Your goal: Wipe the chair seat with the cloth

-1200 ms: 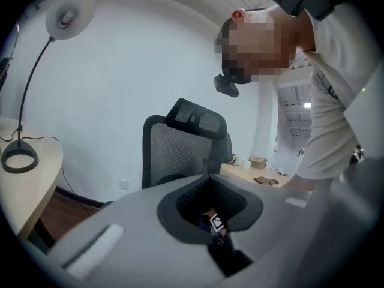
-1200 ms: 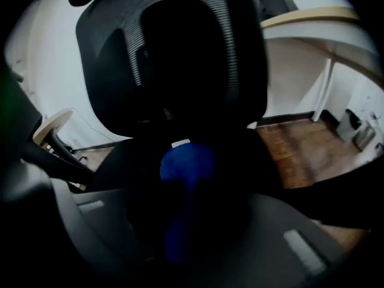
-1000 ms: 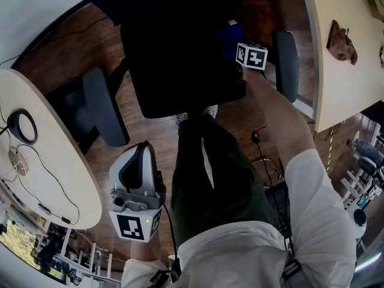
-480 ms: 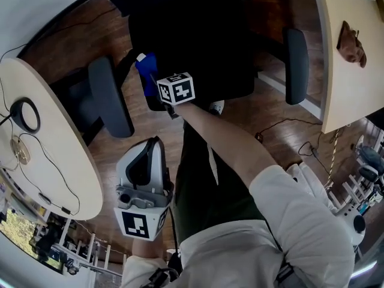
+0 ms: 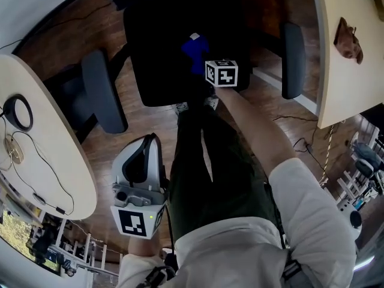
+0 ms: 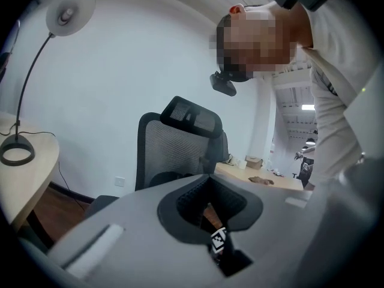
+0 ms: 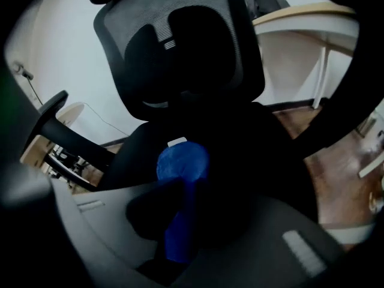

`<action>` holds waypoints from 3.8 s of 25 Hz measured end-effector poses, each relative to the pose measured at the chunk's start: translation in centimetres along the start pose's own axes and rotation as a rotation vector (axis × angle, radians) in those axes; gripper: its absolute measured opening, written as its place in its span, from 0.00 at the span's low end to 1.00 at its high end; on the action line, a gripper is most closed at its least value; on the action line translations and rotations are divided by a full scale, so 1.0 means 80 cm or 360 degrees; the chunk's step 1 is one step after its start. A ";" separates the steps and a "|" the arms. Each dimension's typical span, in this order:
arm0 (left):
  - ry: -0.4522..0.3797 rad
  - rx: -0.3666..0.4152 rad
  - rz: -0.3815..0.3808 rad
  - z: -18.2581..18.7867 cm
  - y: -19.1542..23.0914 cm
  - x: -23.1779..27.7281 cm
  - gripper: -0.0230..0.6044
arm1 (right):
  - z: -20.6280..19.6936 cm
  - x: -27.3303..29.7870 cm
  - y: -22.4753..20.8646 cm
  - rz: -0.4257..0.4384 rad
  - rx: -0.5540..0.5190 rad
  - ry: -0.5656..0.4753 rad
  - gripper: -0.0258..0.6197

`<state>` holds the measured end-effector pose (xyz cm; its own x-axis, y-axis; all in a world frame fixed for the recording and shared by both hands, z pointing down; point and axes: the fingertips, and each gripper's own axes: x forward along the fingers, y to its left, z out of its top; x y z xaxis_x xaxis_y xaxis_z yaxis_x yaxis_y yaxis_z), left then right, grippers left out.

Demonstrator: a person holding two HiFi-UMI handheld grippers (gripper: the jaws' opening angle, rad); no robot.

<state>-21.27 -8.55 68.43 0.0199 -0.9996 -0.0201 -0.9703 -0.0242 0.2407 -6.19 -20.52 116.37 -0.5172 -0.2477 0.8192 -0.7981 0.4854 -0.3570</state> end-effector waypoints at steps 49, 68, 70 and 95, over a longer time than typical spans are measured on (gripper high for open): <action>-0.0001 0.0340 -0.0175 0.421 -0.119 0.101 0.27 | 0.335 -0.595 0.221 0.0220 -0.0196 -0.1099 0.15; -0.0324 0.0503 -0.0542 0.632 -0.261 -0.038 0.18 | 0.364 -1.163 0.450 0.0316 -0.0678 -0.2143 0.16; -0.0367 0.0496 -0.0526 0.628 -0.290 -0.080 0.18 | 0.316 -1.183 0.446 0.0333 -0.0686 -0.2153 0.16; -0.0441 0.0585 -0.0512 0.590 -0.584 -0.531 0.18 | -0.144 -1.431 0.456 0.0606 -0.0681 -0.2056 0.16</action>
<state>11.80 35.71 12.22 0.3129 -0.9002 -0.3030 -0.9469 -0.2709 -0.1730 27.51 35.20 14.74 -0.7779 -0.5147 -0.3605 -0.5137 0.8513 -0.1070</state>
